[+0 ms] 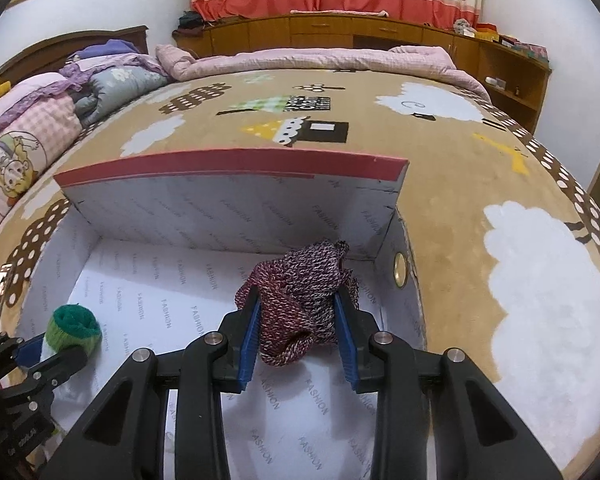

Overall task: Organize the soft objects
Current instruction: 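Carry both held socks up and over the open pink shoebox, then open the left tool to drop the green sock while the right tool drops the maroon sock into the box, then move both open tools back to the pile of soft items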

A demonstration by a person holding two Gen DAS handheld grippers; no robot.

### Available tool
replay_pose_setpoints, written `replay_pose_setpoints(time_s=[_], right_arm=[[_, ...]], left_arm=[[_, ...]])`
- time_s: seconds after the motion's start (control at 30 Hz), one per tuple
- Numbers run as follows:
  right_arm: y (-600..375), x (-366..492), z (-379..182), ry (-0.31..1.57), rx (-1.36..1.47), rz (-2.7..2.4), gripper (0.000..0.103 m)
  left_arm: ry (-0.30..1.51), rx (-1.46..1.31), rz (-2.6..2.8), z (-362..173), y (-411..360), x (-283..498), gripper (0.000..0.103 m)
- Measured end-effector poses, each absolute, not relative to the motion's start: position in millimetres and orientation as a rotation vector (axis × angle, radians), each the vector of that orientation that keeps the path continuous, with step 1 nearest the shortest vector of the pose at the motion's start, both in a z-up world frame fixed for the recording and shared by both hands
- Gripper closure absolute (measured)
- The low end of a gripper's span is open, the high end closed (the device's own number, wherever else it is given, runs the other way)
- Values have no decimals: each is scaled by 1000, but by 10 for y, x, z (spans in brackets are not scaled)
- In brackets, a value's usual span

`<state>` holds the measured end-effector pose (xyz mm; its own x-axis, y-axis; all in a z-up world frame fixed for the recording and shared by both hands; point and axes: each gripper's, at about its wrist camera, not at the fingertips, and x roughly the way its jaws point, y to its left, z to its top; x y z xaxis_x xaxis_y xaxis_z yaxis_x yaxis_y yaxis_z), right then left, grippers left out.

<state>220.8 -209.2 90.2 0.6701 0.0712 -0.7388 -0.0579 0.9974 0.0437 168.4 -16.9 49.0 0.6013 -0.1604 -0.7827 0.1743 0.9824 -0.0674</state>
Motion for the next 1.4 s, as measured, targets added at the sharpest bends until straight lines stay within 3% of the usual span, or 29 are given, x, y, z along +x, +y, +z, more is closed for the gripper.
replay_pose_setpoints(time_s=[0.3,0.47,0.57,0.63,0.7,0.9,1.4], right_arm=[[-2077,2230,889,849,4,62,67],[-2078,2222,894,847,18,65,63],[-2084,2193,906,837,35,66,56],[-2091,2166,921,832,46,65,53],[-2093,2139,940,825,48,64,52],[-2094,2035,1036,802,50,63,45],[-2108,1638,1358,744,61,87,44]], left_arm=[[901,23,-190,479,-174,1668,76],[902,22,-186,483,-183,1667,71],[900,24,-176,492,-192,1661,63],[896,27,-169,503,-192,1649,49],[889,25,-161,518,-185,1632,45],[891,10,-158,576,-165,1588,44],[858,-2,-148,809,-104,1345,44]])
